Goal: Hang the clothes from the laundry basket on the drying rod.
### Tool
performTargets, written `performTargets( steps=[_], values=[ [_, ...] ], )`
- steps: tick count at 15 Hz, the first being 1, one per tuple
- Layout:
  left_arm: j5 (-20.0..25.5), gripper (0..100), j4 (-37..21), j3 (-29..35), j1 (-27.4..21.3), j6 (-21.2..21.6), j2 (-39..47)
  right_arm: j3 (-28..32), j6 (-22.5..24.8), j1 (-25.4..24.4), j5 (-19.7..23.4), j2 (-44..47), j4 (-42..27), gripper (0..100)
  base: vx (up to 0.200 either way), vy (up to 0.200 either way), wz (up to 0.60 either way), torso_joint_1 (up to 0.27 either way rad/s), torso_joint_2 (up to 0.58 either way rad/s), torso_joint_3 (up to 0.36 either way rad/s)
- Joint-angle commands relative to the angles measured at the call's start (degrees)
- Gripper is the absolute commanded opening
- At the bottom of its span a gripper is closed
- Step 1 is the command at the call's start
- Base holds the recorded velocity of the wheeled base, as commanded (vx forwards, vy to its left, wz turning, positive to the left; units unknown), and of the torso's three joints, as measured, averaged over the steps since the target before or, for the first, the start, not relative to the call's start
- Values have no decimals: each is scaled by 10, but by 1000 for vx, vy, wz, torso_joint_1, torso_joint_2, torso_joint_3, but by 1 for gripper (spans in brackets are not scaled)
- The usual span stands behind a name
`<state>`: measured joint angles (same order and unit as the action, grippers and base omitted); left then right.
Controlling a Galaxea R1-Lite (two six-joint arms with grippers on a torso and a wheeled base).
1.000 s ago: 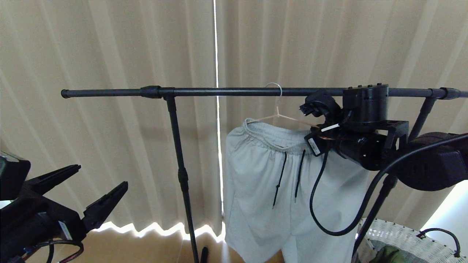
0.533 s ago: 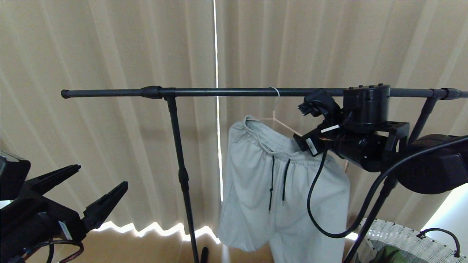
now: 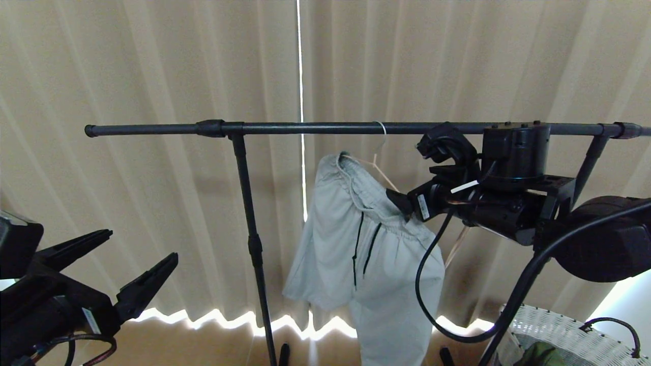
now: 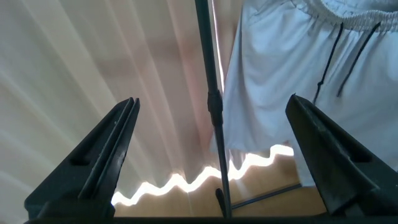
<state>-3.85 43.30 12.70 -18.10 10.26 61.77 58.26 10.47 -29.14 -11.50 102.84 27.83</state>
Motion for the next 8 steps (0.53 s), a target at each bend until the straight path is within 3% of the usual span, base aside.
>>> performTargets(
  steps=[1, 3, 8],
  values=[
    [0, 100, 0, 0, 0, 0, 1, -10, 0, 0, 6, -2, 8, 100, 0, 0, 0, 0, 0, 0],
    [0, 100, 1, 0, 0, 1, 1, -35, 3, 0, 31, -2, 79, 100, 0, 0, 0, 0, 0, 0],
    [0, 100, 0, -7, 2, 16, -29, -56, 0, 0, 37, -77, 96, 100, 0, 0, 0, 0, 0, 0]
  ],
)
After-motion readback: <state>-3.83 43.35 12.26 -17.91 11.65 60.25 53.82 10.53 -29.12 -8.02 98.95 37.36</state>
